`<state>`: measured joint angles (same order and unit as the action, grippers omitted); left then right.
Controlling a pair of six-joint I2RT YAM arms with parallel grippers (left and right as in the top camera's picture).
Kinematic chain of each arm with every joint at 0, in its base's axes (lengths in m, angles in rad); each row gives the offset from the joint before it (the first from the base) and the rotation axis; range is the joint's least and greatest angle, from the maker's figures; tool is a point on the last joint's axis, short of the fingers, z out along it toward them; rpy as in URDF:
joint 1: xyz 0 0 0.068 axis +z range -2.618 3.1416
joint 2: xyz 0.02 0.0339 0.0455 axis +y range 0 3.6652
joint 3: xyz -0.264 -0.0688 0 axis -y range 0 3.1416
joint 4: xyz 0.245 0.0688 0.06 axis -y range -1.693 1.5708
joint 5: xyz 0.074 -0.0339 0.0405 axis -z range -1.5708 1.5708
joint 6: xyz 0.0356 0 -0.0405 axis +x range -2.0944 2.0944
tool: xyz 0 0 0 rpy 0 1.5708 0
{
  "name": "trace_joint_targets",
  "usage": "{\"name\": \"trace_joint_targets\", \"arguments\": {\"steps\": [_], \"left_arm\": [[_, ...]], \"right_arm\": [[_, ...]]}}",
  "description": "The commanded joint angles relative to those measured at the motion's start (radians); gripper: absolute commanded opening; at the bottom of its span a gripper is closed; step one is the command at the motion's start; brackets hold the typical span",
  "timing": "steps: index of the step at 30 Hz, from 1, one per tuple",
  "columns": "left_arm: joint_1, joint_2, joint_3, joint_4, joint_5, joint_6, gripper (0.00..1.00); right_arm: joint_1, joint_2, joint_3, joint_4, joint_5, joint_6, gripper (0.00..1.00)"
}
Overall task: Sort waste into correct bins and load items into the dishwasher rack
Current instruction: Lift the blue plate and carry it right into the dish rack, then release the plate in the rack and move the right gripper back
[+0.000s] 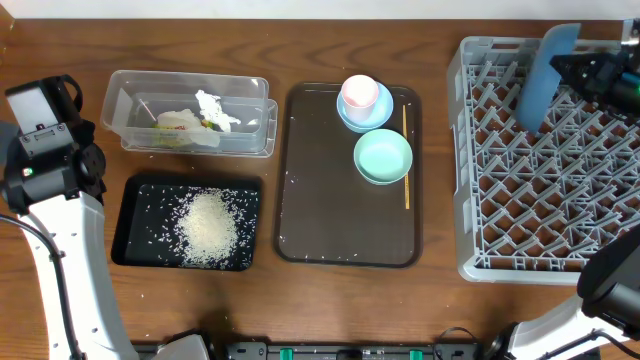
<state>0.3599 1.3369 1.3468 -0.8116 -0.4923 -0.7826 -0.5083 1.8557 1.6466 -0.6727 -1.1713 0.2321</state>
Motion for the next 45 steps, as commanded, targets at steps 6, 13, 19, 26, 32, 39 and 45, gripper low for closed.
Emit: {"name": "trace_joint_targets", "arguments": {"steps": [6, 13, 19, 26, 32, 39, 45], "left_arm": [[0.005, 0.002, 0.003, -0.003, -0.002, -0.005, 0.95], [0.005, 0.002, 0.003, -0.003, -0.002, -0.005, 0.95], [0.005, 0.002, 0.003, -0.003, -0.002, -0.005, 0.95], [0.005, 0.002, 0.003, -0.003, -0.002, -0.005, 0.95], [0.005, 0.002, 0.003, -0.003, -0.002, -0.004, 0.95], [0.005, 0.002, 0.003, -0.003, -0.002, -0.005, 0.95], [0.005, 0.002, 0.003, -0.003, -0.002, -0.004, 0.95]], "right_arm": [[-0.114, -0.019, 0.04, 0.057, -0.112, 0.085, 0.01], [-0.22, -0.019, 0.04, 0.261, -0.223, 0.29, 0.01], [-0.3, -0.019, 0.04, 0.253, -0.217, 0.298, 0.01], [-0.333, -0.019, 0.04, 0.152, -0.216, 0.217, 0.01], [-0.318, -0.016, 0.034, 0.098, -0.217, 0.198, 0.01], [-0.315, -0.015, -0.047, 0.096, -0.197, 0.178, 0.01], [-0.317, -0.015, -0.156, 0.145, -0.187, 0.14, 0.01]]}}
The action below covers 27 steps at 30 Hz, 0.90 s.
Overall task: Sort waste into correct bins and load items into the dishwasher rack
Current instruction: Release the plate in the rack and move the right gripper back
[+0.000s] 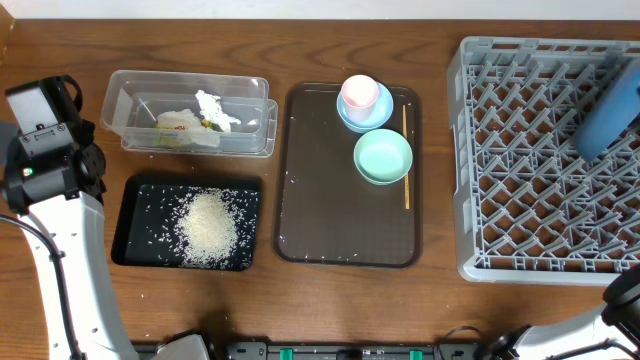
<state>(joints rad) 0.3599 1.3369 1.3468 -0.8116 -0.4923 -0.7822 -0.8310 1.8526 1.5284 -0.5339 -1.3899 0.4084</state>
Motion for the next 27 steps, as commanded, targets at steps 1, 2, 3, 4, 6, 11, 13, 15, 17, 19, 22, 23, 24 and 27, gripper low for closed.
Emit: {"name": "trace_joint_targets", "arguments": {"steps": [1, 2, 3, 4, 6, 11, 13, 15, 17, 19, 22, 23, 24, 27], "left_arm": [[0.005, 0.002, 0.003, -0.003, -0.002, -0.005, 0.95], [0.005, 0.002, 0.003, -0.003, -0.002, -0.005, 0.95], [0.005, 0.002, 0.003, -0.003, -0.002, -0.005, 0.95], [0.005, 0.002, 0.003, -0.003, -0.002, -0.005, 0.95], [0.005, 0.002, 0.003, -0.003, -0.002, -0.005, 0.95], [0.005, 0.002, 0.003, -0.003, -0.002, -0.005, 0.95], [0.005, 0.002, 0.003, -0.003, -0.002, -0.005, 0.95], [0.005, 0.002, 0.003, -0.003, -0.002, -0.005, 0.95], [0.005, 0.002, 0.003, -0.003, -0.002, -0.005, 0.95], [0.005, 0.002, 0.003, -0.003, -0.002, -0.005, 0.95], [0.005, 0.002, 0.003, -0.003, -0.002, -0.005, 0.95], [0.005, 0.002, 0.003, -0.003, -0.002, -0.005, 0.95], [0.005, 0.002, 0.003, -0.003, -0.002, -0.005, 0.95], [0.005, 0.002, 0.003, -0.003, -0.002, -0.005, 0.95]], "right_arm": [[0.005, -0.012, -0.04, 0.014, 0.032, -0.036, 0.01], [0.003, -0.012, -0.039, 0.026, 0.032, -0.034, 0.01], [0.0, -0.013, -0.037, 0.033, 0.032, -0.019, 0.01], [-0.003, -0.013, -0.034, 0.049, 0.032, 0.008, 0.01], [-0.011, -0.013, -0.027, 0.078, 0.032, 0.05, 0.01], [-0.02, -0.013, -0.001, 0.134, 0.024, 0.094, 0.01], [-0.017, -0.013, 0.0, 0.175, -0.019, 0.123, 0.01], [-0.01, -0.013, 0.0, 0.187, -0.036, 0.164, 0.01], [0.0, -0.013, 0.0, 0.187, -0.04, 0.176, 0.01], [0.014, -0.013, 0.0, 0.188, -0.04, 0.174, 0.01], [0.036, -0.013, 0.0, 0.187, -0.035, 0.175, 0.01], [0.041, -0.013, 0.0, 0.187, -0.028, 0.174, 0.01], [0.044, -0.013, 0.0, 0.187, -0.013, 0.174, 0.01], [0.045, -0.013, 0.0, 0.185, 0.041, 0.146, 0.01]]}}
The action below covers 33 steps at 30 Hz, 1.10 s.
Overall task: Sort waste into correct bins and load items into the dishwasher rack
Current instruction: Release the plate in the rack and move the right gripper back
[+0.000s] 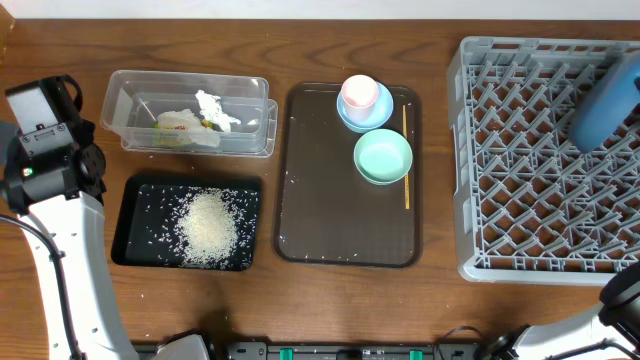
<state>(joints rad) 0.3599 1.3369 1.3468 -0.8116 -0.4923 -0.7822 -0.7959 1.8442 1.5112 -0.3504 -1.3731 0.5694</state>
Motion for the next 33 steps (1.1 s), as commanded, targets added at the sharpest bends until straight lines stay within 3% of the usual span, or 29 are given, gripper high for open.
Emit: {"name": "trace_joint_targets", "arguments": {"steps": [1, 10, 15, 18, 24, 29, 31, 33], "left_arm": [[0.005, 0.002, 0.003, -0.003, -0.002, -0.005, 0.95], [0.005, 0.002, 0.003, -0.003, -0.002, -0.005, 0.95], [0.005, 0.002, 0.003, -0.003, -0.002, -0.005, 0.95], [0.005, 0.002, 0.003, -0.003, -0.002, -0.005, 0.95], [0.005, 0.002, 0.003, -0.003, -0.002, -0.005, 0.95], [0.005, 0.002, 0.003, -0.003, -0.002, -0.005, 0.95], [0.005, 0.002, 0.003, -0.003, -0.002, -0.005, 0.95], [0.005, 0.002, 0.003, -0.003, -0.002, -0.005, 0.95]], "right_arm": [[0.009, -0.004, 0.018, 0.002, 0.035, -0.017, 0.01], [-0.023, -0.004, 0.018, 0.003, 0.019, -0.039, 0.01], [-0.041, -0.005, 0.018, -0.006, 0.043, -0.023, 0.08], [-0.048, -0.014, 0.018, -0.083, 0.142, -0.027, 0.09], [-0.049, -0.06, 0.018, -0.324, 0.496, -0.173, 0.09], [-0.055, -0.109, 0.019, -0.377, 0.66, -0.207, 0.09], [-0.063, -0.138, 0.021, -0.379, 0.697, -0.192, 0.12], [-0.074, -0.171, 0.031, -0.384, 0.731, -0.181, 0.21]]}}
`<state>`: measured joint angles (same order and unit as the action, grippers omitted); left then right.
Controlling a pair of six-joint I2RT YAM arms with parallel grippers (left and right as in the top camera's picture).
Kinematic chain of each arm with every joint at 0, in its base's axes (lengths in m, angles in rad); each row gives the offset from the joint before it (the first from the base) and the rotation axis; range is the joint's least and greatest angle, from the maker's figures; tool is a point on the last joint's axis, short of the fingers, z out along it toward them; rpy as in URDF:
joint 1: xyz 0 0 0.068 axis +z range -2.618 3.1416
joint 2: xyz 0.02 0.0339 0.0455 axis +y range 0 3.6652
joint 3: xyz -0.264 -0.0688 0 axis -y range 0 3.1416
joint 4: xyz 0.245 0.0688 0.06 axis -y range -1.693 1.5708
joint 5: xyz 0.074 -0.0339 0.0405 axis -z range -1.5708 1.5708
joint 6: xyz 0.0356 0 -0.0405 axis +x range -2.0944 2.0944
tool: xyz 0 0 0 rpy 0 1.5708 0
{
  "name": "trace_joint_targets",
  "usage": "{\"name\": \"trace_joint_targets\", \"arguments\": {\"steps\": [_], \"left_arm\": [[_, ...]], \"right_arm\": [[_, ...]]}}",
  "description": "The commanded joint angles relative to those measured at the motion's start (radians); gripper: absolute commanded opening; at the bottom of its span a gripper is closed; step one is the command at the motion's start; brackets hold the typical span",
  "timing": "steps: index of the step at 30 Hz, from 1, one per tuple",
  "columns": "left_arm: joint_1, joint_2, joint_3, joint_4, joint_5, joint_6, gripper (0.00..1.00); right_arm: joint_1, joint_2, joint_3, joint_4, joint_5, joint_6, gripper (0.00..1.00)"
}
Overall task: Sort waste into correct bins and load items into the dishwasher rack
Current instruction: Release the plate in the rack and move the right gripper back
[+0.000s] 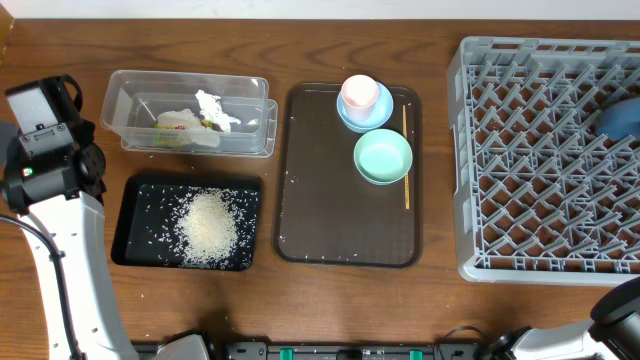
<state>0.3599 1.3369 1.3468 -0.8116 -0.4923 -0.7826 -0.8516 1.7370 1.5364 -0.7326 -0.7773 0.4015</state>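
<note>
The grey dishwasher rack [520, 160] fills the right side of the overhead view. A blue plate [621, 118] shows at the rack's right edge, partly cut off by the frame, with no gripper on it in view. On the brown tray [340, 220] a pink cup [359, 92] stands on a blue saucer [350, 118]. Beside them are a mint bowl [382, 156] and a yellow chopstick [405, 160]. My left gripper [40, 105] sits at the far left, its fingers hidden from above. My right gripper is out of view.
A clear bin [190, 112] at the back left holds paper and food scraps. A black tray [135, 225] in front of it carries a heap of rice [208, 228]. A piece of the right arm [625, 300] shows at the bottom right corner.
The blue plate showed as a tall shape over the rack's right edge. Now only a smaller, lower part of it shows there. Nothing else has moved.
My right gripper first held the blue plate over the rack's back right corner. Then the plate stood further right and forward, with the gripper out of frame. It stayed there, and now it sits lower at the rack's right edge. The left arm never moved.
</note>
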Motion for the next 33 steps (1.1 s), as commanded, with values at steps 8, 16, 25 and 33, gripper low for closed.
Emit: {"name": "trace_joint_targets", "arguments": {"steps": [8, 16, 25, 33], "left_arm": [[0.005, 0.002, 0.003, -0.003, -0.002, -0.005, 0.95], [0.005, 0.002, 0.003, -0.003, -0.002, -0.004, 0.95], [0.005, 0.002, 0.003, -0.003, -0.002, -0.005, 0.95], [0.005, 0.002, 0.003, -0.003, -0.002, -0.004, 0.95]], "right_arm": [[-0.031, -0.18, 0.021, -0.001, 0.149, 0.034, 0.41], [-0.026, -0.314, 0.021, 0.017, 0.143, 0.092, 0.41], [0.171, -0.44, 0.021, 0.003, 0.004, -0.023, 0.81], [0.597, -0.425, 0.02, -0.002, -0.072, -0.142, 0.99]]}}
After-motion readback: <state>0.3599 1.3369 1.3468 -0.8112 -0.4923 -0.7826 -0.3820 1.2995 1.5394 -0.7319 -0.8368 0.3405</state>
